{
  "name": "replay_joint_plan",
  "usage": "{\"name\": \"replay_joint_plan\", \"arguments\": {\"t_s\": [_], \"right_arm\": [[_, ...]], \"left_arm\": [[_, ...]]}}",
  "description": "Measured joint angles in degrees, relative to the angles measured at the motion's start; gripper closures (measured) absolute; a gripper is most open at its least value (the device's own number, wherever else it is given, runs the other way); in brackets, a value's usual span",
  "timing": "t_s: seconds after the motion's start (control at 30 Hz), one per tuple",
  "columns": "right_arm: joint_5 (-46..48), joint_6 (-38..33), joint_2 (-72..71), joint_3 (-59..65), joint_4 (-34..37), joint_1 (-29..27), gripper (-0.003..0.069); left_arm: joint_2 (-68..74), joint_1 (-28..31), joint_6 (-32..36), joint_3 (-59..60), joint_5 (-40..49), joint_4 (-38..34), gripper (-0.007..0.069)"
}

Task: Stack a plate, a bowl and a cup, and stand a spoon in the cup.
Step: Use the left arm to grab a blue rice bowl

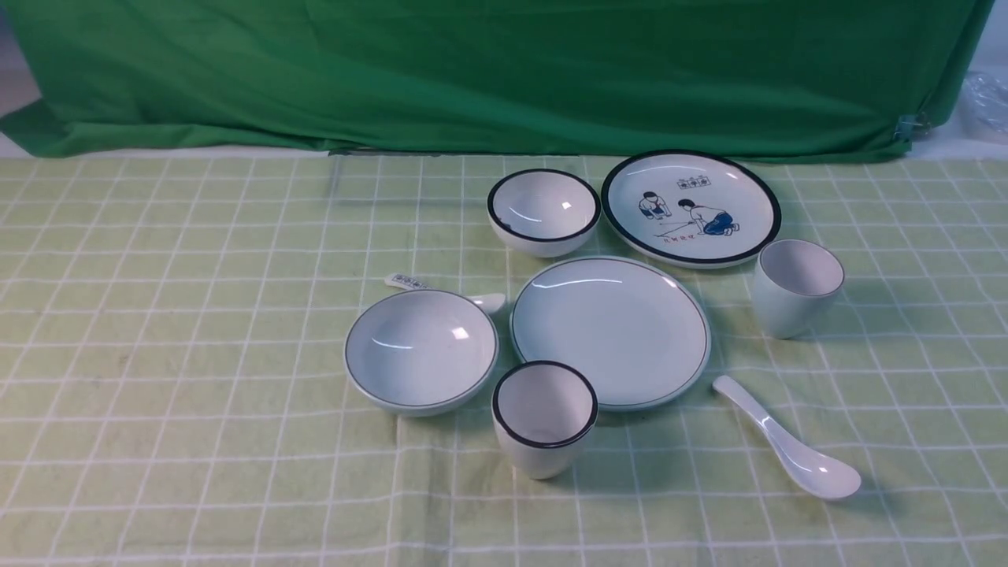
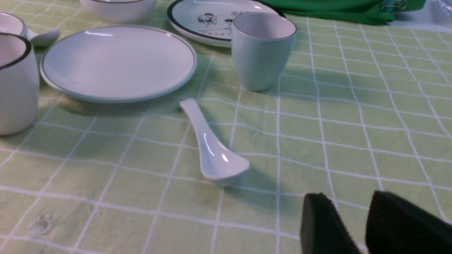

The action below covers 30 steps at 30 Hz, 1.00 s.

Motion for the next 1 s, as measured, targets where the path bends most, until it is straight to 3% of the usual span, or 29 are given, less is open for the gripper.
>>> {"name": "replay_joint_plan", "arguments": {"t_s": [0.07, 0.23, 0.33, 0.4, 0.6, 0.73, 0.83, 1.0], "right_arm": [[0.00, 0.00, 0.00, 0.00, 0.00, 0.00, 0.0421], [0.00, 0.02, 0.00, 0.00, 0.00, 0.00, 0.0421], [0.00, 0.02, 0.00, 0.00, 0.00, 0.00, 0.0421], [0.00, 0.02, 0.00, 0.00, 0.00, 0.00, 0.0421], [0.00, 0.02, 0.00, 0.00, 0.00, 0.00, 0.0421], [0.00, 0.02, 0.00, 0.00, 0.00, 0.00, 0.0421], [0.00, 0.02, 0.00, 0.00, 0.00, 0.00, 0.0421], [0.00, 0.02, 0.00, 0.00, 0.00, 0.00, 0.0421]], "left_arm": [[0.00, 0.00, -0.94, 0.00, -0.94, -5.67, 0.0622], [0.00, 0.00, -6.30, 0.00, -5.21, -9.45, 0.0622], [0.00, 0.00, -8.81, -1.64, -1.74, -9.72, 0.0622], [1.41, 0.00, -8.31, -6.47, 5.55, -9.45, 0.0622], [21.18, 0.00, 8.23, -27.62, 33.07, -9.24, 0.0622], [32.82, -0.48, 15.50, -34.75, 40.40, -9.18, 0.0622], [43.82, -6.21, 17.67, -39.30, 40.63, -8.31, 0.0622], [58.18, -21.90, 18.62, -44.34, 44.36, -1.50, 0.0622]]}}
